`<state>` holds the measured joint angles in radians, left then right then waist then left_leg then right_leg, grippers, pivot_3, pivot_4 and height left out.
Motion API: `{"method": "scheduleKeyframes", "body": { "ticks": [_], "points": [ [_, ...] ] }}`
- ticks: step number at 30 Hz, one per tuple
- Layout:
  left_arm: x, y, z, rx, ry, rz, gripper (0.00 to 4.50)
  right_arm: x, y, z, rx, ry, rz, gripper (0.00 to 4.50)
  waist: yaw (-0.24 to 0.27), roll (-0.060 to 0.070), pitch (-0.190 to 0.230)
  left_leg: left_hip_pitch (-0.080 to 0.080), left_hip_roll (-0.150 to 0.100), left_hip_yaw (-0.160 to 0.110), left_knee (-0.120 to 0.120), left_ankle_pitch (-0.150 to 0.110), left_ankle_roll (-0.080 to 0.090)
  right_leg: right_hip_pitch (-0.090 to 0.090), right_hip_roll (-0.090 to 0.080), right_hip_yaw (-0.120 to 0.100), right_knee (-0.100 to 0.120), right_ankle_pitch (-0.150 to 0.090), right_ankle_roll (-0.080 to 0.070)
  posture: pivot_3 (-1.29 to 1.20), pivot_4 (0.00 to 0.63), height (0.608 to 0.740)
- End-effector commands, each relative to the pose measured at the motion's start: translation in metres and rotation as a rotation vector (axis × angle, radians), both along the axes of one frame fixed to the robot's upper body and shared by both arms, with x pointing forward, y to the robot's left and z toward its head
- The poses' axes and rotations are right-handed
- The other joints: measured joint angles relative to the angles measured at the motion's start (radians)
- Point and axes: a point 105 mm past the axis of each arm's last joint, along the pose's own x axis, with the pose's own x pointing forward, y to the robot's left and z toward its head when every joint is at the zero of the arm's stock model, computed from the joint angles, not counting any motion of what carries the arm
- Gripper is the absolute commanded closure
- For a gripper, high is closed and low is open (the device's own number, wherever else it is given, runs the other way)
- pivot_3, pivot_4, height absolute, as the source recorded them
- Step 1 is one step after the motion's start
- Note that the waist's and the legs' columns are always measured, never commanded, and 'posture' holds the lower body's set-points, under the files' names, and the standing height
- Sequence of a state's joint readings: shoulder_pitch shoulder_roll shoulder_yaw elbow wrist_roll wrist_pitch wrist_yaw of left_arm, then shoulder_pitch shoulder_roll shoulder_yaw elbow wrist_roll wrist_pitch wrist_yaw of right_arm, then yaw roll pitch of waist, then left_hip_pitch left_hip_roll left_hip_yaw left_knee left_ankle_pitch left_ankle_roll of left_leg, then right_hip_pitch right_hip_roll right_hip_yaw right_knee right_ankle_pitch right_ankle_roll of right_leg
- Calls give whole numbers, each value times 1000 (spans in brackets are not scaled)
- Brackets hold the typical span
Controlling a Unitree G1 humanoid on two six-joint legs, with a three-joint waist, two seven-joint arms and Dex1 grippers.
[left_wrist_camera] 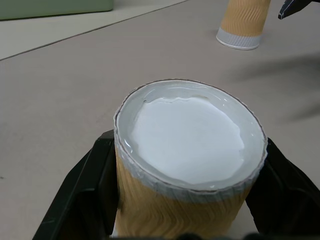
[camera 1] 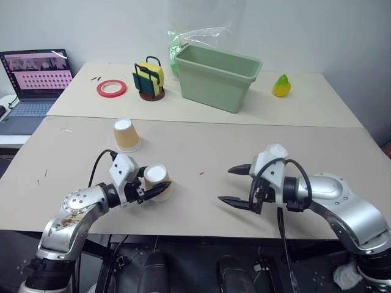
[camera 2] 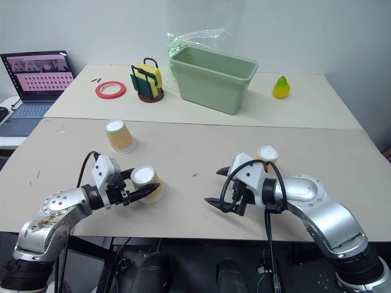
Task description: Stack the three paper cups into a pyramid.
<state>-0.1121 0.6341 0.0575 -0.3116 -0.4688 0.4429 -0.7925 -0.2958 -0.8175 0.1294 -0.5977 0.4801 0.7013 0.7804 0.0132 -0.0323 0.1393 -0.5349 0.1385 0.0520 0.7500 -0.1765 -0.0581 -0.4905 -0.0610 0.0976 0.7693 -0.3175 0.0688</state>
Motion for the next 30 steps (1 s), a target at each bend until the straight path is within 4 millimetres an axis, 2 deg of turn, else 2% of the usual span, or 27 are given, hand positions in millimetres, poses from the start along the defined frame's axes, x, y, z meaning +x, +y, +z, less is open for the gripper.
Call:
{"method": "scheduleKeyframes", "body": {
  "ticks": [1,4,9,13,15,16,18,21,25,30],
  "points": [
    [11,-5,15,-26,-51,12,1299,4,-4,12,0,-62,-27,0,1,0,0,0,0,0,0,0,0,0,0,0,0,0,0,0,150,656],
    [31,-12,31,-74,-81,16,1299,6,-5,12,-6,-68,-33,0,9,-1,0,0,0,-1,0,0,0,0,0,0,0,0,1,0,150,656],
    [54,-42,50,-116,-129,-62,1299,11,-6,11,-21,-79,-39,0,13,-1,0,-2,-1,0,1,0,1,3,0,0,-1,0,1,0,150,656],
    [63,-72,61,-165,-155,-131,1299,16,-10,12,-31,-89,-55,0,12,-1,0,-5,-1,-1,0,0,1,2,1,0,0,3,5,0,150,656],
    [62,-100,63,-203,-151,-197,1299,19,-12,13,-41,-101,-74,0,14,-1,0,-5,-1,-2,0,1,1,1,2,0,1,4,7,0,150,656],
    [60,-119,61,-219,-143,-242,1299,21,-14,13,-46,-106,-87,0,14,-1,0,-5,-1,-2,0,1,1,2,2,0,1,4,7,0,150,656],
    [56,-143,56,-236,-128,-297,1299,22,-16,13,-50,-109,-99,0,19,-1,1,-5,-1,-2,0,1,1,2,1,0,1,3,6,0,150,656],
    [56,-161,51,-246,-121,-335,1299,21,-17,13,-52,-112,-106,0,22,-1,1,-5,-1,-2,1,1,1,3,1,0,0,3,6,0,150,656],
    [58,-169,34,-193,-106,-355,1299,21,-18,14,-52,-119,-119,0,10,0,1,-5,-1,-2,0,1,1,1,2,1,2,3,6,0,150,656],
    [59,-164,10,-106,-74,-359,1299,20,-20,16,-51,-124,-134,0,10,0,1,-6,-1,-3,0,1,1,1,2,0,1,3,6,0,150,656]
  ]
}}
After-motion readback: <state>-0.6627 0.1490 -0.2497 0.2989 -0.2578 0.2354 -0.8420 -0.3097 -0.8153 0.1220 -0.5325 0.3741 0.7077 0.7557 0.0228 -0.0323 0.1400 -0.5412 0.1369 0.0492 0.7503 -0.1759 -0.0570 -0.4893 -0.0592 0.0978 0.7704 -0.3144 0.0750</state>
